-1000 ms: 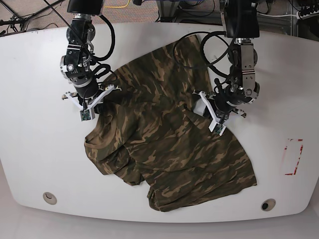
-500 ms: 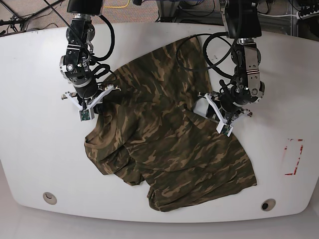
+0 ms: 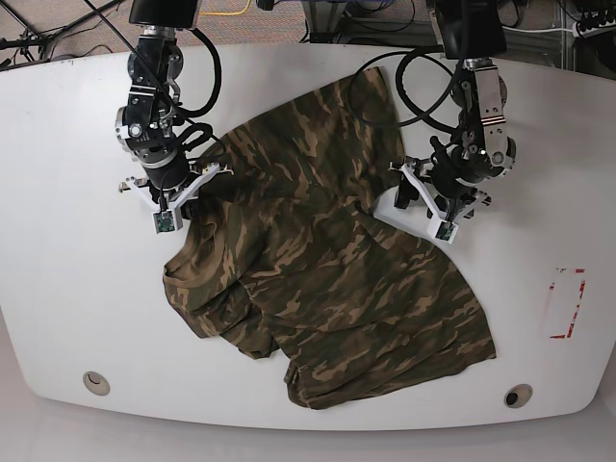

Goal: Fold the T-shirt properly

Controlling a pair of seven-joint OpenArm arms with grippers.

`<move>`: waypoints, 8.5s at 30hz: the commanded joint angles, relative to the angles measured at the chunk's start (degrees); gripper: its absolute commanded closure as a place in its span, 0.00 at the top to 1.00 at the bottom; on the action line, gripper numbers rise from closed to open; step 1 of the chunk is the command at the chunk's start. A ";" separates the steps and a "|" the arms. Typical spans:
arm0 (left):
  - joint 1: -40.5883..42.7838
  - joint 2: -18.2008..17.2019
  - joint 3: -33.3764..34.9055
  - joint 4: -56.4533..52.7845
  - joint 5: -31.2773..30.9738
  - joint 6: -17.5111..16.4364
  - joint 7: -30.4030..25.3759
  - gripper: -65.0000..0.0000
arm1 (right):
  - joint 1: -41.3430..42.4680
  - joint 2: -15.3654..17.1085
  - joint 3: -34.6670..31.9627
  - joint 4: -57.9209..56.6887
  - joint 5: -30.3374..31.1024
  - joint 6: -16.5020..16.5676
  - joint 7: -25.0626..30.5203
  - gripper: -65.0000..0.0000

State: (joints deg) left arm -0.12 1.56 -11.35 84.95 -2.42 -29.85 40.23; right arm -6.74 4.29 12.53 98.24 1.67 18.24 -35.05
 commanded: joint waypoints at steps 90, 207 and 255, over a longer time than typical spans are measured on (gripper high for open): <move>1.18 -6.90 -1.90 6.86 -7.49 -1.97 1.66 0.02 | 1.52 0.71 0.01 0.93 0.32 0.13 0.94 0.02; -36.58 -16.38 -14.01 -54.93 -6.68 2.64 -18.12 0.72 | -13.17 -6.45 19.42 6.25 -0.57 -0.61 -1.48 0.00; -37.55 -10.13 -10.23 -56.95 -7.12 2.64 -17.15 0.06 | -11.59 -6.27 19.16 5.90 -0.05 -0.53 -1.39 0.00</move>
State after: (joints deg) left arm -36.16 -8.27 -21.69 27.40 -9.74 -27.00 22.72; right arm -18.50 -2.37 31.53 103.18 1.30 17.82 -37.60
